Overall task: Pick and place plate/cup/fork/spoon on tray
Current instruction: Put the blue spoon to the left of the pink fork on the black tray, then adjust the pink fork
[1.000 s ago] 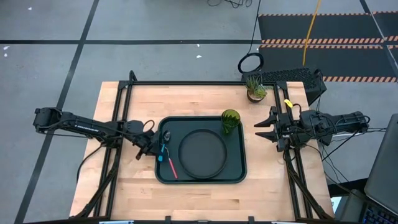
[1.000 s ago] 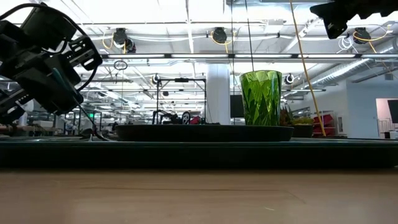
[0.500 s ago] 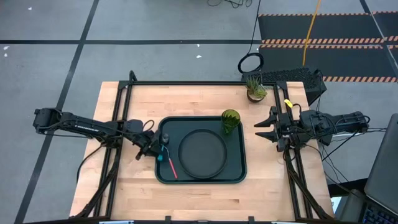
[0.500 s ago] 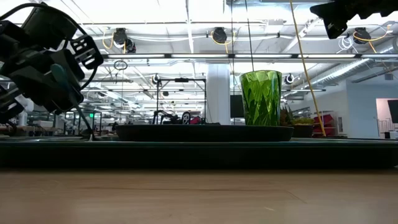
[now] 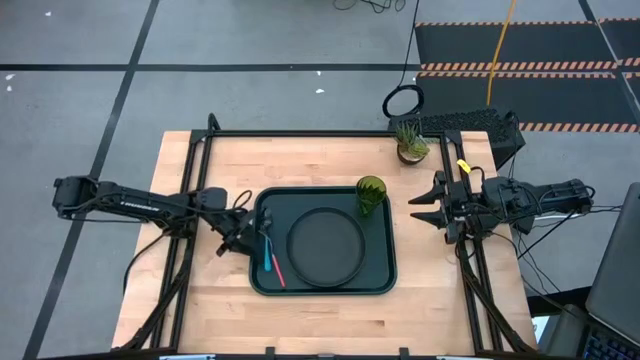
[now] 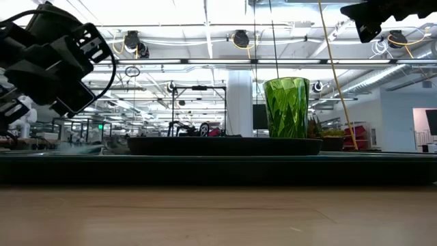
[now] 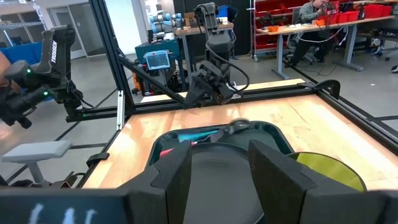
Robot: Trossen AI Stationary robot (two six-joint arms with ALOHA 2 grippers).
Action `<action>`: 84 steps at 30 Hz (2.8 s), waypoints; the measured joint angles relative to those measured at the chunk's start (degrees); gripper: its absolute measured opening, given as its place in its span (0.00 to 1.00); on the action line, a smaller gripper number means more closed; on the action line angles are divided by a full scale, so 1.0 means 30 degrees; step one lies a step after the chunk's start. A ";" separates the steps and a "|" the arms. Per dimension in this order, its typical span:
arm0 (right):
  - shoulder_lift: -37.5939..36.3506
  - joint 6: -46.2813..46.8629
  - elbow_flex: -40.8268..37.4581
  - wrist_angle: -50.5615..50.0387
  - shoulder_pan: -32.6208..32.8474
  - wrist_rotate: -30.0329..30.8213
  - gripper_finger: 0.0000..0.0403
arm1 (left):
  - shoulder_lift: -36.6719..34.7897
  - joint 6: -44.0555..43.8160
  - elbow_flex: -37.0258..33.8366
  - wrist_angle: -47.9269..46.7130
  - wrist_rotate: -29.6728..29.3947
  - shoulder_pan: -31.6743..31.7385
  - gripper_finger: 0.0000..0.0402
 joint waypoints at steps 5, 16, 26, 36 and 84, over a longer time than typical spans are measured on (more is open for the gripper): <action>0.0000 0.0000 0.0000 0.0000 0.0001 0.0001 0.37 | 0.0000 0.0051 0.0000 0.1143 0.1166 0.0409 0.31; 0.0000 0.0000 0.0002 0.0007 0.0006 0.0006 0.37 | 0.0000 0.1640 0.0122 0.3873 0.1432 0.1724 0.31; 0.0000 0.0000 0.0000 0.0004 0.0007 0.0005 0.37 | 0.0003 1.1778 0.2604 0.6386 -0.0213 0.2566 0.31; 0.0000 -0.0223 0.0000 0.0007 0.0000 0.0037 0.37 | 0.0055 2.8954 1.0247 -1.2159 -0.0824 0.2559 0.31; 0.0525 -0.0765 -0.0960 0.2876 -0.0007 0.5136 0.37 | 1.1098 4.6436 1.7201 -2.6053 -1.2484 -0.2395 0.31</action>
